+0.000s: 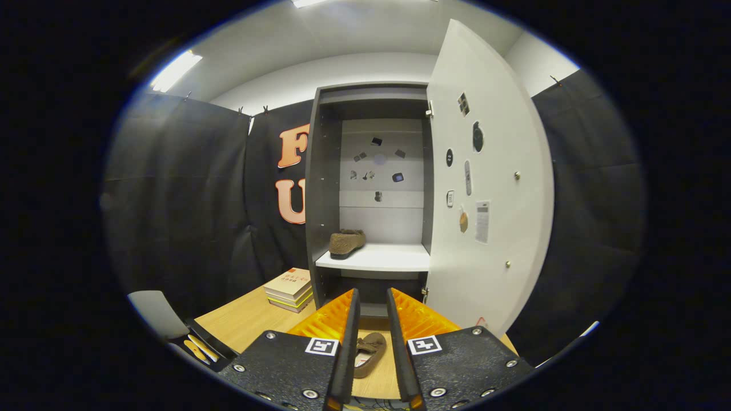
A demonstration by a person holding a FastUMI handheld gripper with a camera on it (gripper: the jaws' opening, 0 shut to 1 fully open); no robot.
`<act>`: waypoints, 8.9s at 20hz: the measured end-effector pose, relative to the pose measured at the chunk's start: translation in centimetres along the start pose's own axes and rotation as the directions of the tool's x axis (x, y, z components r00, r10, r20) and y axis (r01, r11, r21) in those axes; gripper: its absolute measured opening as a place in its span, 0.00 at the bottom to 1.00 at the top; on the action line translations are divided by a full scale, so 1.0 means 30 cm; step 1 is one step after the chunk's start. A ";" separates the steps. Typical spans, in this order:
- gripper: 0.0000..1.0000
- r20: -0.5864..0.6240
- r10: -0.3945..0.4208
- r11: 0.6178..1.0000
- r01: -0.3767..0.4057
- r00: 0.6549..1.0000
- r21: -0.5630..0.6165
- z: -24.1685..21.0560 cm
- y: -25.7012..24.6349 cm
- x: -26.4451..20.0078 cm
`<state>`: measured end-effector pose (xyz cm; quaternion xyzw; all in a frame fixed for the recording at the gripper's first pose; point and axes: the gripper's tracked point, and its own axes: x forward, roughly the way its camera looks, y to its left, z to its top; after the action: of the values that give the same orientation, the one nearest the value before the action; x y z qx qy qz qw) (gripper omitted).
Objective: Open the shoe cabinet door, grab the shoes and put them into the shoe cabinet, then close the shoe cabinet door.
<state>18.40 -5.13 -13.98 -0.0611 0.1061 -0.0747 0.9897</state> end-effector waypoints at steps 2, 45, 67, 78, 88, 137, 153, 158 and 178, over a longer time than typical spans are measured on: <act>0.32 -0.036 -0.006 1.000 0.007 0.999 0.021 -0.068 0.037 0.032; 0.33 -0.534 -0.059 0.987 0.129 0.844 0.095 -1.259 0.145 0.767; 0.06 -0.326 -0.133 0.991 0.124 0.936 -0.047 -0.505 0.120 0.702; 0.06 -0.188 -0.149 0.988 0.139 0.971 -0.065 -0.092 -0.001 1.047; 0.06 -0.189 -0.110 0.991 0.092 0.976 -0.101 -0.026 -0.088 1.409; 0.86 -0.100 -0.139 0.989 0.143 0.985 0.034 0.329 0.124 0.612; 0.86 -0.066 -0.018 0.999 0.020 0.998 0.029 0.275 -0.029 0.017; 0.86 -0.022 0.035 0.996 -0.033 0.999 0.087 0.264 -0.152 -0.070; 0.86 0.081 -0.020 0.981 0.004 0.997 0.193 0.287 -0.660 -0.140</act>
<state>13.57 -22.98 -2.07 0.0314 0.0570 -0.0880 0.9940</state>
